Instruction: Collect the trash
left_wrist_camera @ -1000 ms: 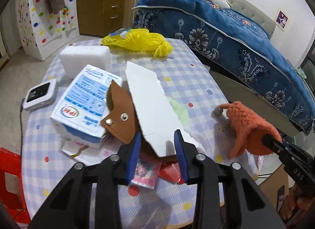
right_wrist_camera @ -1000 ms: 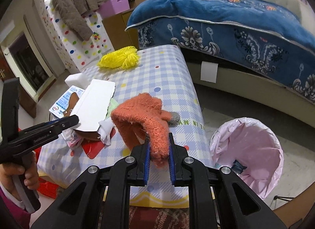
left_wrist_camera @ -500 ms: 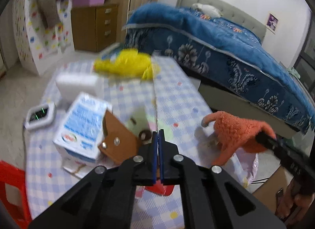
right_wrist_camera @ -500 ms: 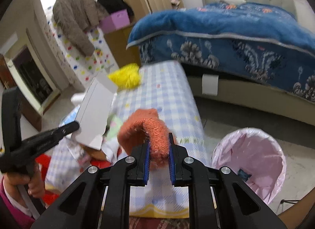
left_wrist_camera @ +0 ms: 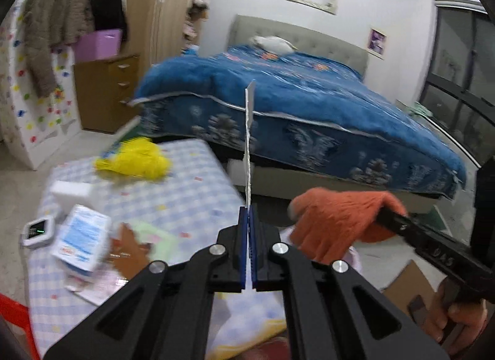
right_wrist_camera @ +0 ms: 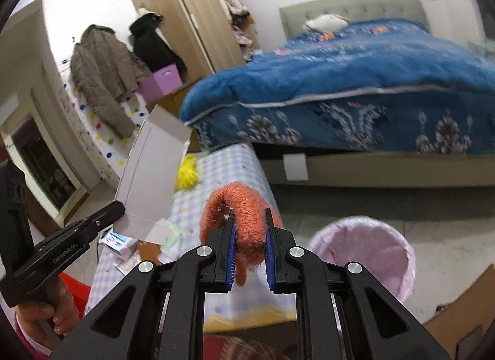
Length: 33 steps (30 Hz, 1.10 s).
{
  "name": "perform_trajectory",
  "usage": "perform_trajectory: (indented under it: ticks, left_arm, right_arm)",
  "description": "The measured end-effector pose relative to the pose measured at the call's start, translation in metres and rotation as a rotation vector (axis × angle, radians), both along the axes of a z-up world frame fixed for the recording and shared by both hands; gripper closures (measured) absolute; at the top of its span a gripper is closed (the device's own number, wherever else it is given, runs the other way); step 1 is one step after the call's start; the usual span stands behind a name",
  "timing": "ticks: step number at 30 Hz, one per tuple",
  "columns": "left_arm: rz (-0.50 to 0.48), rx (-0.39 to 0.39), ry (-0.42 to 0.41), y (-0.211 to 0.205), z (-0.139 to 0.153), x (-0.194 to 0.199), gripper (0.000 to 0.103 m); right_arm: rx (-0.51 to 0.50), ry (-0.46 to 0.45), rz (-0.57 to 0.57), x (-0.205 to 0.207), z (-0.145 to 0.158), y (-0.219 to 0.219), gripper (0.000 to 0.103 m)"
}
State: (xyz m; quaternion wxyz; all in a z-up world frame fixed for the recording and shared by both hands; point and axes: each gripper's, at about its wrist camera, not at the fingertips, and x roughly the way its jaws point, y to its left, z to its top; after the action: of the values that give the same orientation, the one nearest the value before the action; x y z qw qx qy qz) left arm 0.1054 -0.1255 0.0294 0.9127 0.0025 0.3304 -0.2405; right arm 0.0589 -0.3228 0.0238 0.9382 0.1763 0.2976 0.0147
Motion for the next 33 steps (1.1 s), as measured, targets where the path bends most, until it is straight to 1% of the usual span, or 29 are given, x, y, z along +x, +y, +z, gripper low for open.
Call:
perform_trajectory:
  ticks: [2, 4, 7, 12, 16, 17, 18, 19, 20, 21, 22, 24, 26, 31, 33]
  left_arm:
    - [-0.057, 0.015, 0.027, -0.022, -0.008, 0.0, 0.103]
    - [-0.106, 0.035, 0.022, -0.041, -0.017, -0.001, 0.103]
    - [-0.16, 0.058, 0.046, -0.064, -0.036, 0.002, 0.103]
    - [-0.224, 0.112, 0.088, -0.104, -0.069, 0.012, 0.103]
    - [-0.263, 0.141, 0.135, -0.133, -0.098, 0.018, 0.103]
    - [-0.263, 0.137, 0.146, -0.138, -0.103, 0.021, 0.103]
    - [-0.261, 0.14, 0.164, -0.144, -0.108, 0.024, 0.103]
    - [-0.267, 0.15, 0.203, -0.154, -0.118, 0.03, 0.103]
    - [-0.275, 0.148, 0.22, -0.157, -0.121, 0.031, 0.101]
    - [-0.287, 0.151, 0.234, -0.161, -0.124, 0.033, 0.096]
    - [-0.291, 0.154, 0.23, -0.161, -0.123, 0.033, 0.092]
    - [-0.285, 0.17, 0.199, -0.157, -0.12, 0.033, 0.067]
    - [-0.26, 0.168, 0.186, -0.145, -0.118, 0.033, 0.059]
    - [-0.192, 0.157, 0.204, -0.102, -0.114, 0.026, 0.059]
    - [-0.162, 0.173, 0.191, -0.082, -0.109, 0.019, 0.059]
  right_arm:
    - [-0.009, 0.02, -0.029, -0.005, -0.006, -0.016, 0.087]
    - [-0.013, 0.038, -0.07, -0.01, -0.015, -0.033, 0.087]
    - [-0.013, 0.097, -0.129, -0.014, -0.034, -0.055, 0.087]
    - [-0.038, 0.18, -0.221, -0.019, -0.063, -0.089, 0.087]
    - [-0.039, 0.223, -0.259, -0.01, -0.082, -0.105, 0.087]
    - [-0.032, 0.231, -0.267, -0.008, -0.087, -0.109, 0.087]
    - [-0.022, 0.24, -0.27, -0.004, -0.093, -0.114, 0.083]
    - [-0.019, 0.253, -0.272, 0.0, -0.098, -0.116, 0.082]
    - [-0.019, 0.275, -0.275, 0.004, -0.106, -0.119, 0.073]
    - [-0.011, 0.287, -0.271, 0.007, -0.11, -0.12, 0.062]
    - [-0.003, 0.293, -0.27, 0.008, -0.114, -0.121, 0.06]
    - [0.003, 0.314, -0.29, 0.006, -0.119, -0.123, 0.057]
    - [0.022, 0.314, -0.293, 0.001, -0.118, -0.123, 0.057]
    - [-0.006, 0.284, -0.27, -0.01, -0.104, -0.106, 0.057]
    - [-0.026, 0.268, -0.258, -0.01, -0.096, -0.096, 0.057]
